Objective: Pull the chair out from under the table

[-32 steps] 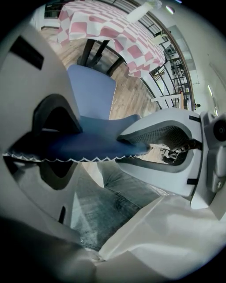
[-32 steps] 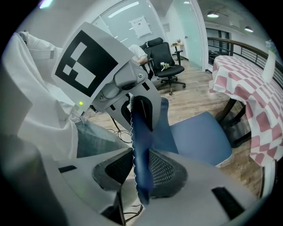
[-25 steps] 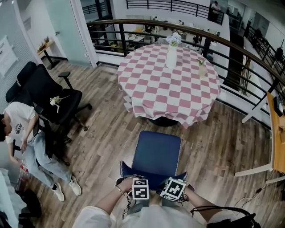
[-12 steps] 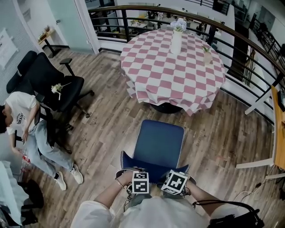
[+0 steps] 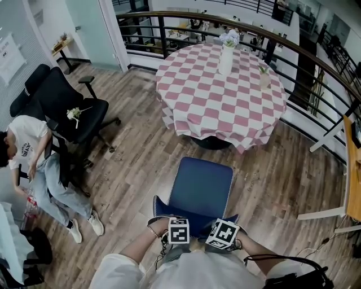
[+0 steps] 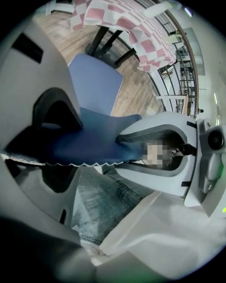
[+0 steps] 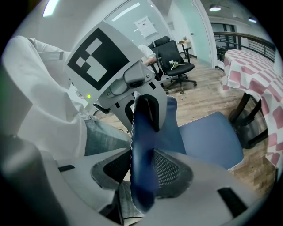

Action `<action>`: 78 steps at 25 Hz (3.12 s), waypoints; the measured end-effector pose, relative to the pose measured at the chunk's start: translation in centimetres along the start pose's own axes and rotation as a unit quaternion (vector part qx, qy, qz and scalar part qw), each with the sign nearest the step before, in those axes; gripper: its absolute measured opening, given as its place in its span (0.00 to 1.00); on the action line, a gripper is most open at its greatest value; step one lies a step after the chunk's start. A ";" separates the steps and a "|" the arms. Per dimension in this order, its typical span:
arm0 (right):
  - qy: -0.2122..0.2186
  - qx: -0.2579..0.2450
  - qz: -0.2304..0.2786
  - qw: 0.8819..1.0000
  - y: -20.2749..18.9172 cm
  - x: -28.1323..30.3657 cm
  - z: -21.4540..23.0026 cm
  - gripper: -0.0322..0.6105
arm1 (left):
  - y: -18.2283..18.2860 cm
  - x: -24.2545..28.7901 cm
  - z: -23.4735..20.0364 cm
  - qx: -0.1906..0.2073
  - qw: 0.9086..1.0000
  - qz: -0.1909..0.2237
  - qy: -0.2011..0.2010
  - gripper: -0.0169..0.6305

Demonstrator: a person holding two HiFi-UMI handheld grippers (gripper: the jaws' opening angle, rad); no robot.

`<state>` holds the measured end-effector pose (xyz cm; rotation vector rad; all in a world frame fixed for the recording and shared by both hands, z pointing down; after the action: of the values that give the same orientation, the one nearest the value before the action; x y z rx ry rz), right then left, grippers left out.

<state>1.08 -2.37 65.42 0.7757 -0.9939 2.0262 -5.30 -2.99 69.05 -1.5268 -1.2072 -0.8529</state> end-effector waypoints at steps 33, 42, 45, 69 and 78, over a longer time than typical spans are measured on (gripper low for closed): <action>-0.193 0.177 0.235 0.936 3.5 -14.4 13.1 0.10 | 10.2 -11.3 -11.0 -0.155 0.952 0.251 0.082 0.11; -0.324 0.263 0.338 0.843 2.1 -19.9 15.7 0.09 | 11.0 -13.6 -15.4 -0.294 0.878 0.292 0.240 0.03; -0.353 0.274 0.357 0.820 1.9 -20.6 15.7 0.09 | 11.4 -14.3 -16.0 -0.318 0.848 0.310 0.288 0.03; -0.447 0.291 0.380 0.756 0.4 -21.9 14.4 0.08 | 12.1 -14.3 -16.8 -0.433 0.749 0.342 0.367 0.03; -0.450 0.297 0.379 0.752 0.0 -22.3 14.7 0.08 | 12.2 -14.5 -17.3 -0.437 0.746 0.343 0.368 0.03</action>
<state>16.08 -22.34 56.06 2.1182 -1.3098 2.7650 3.43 -24.12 57.32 -1.8324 0.4512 -1.3767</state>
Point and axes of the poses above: the fingertips, and each gripper's own axes: x forward along the fingers, z to its right, y out of its top, the point moved 4 cm from there along -x, backward along the fingers, and after that the axes turned 2 degrees about y, right-handed, at the moved point
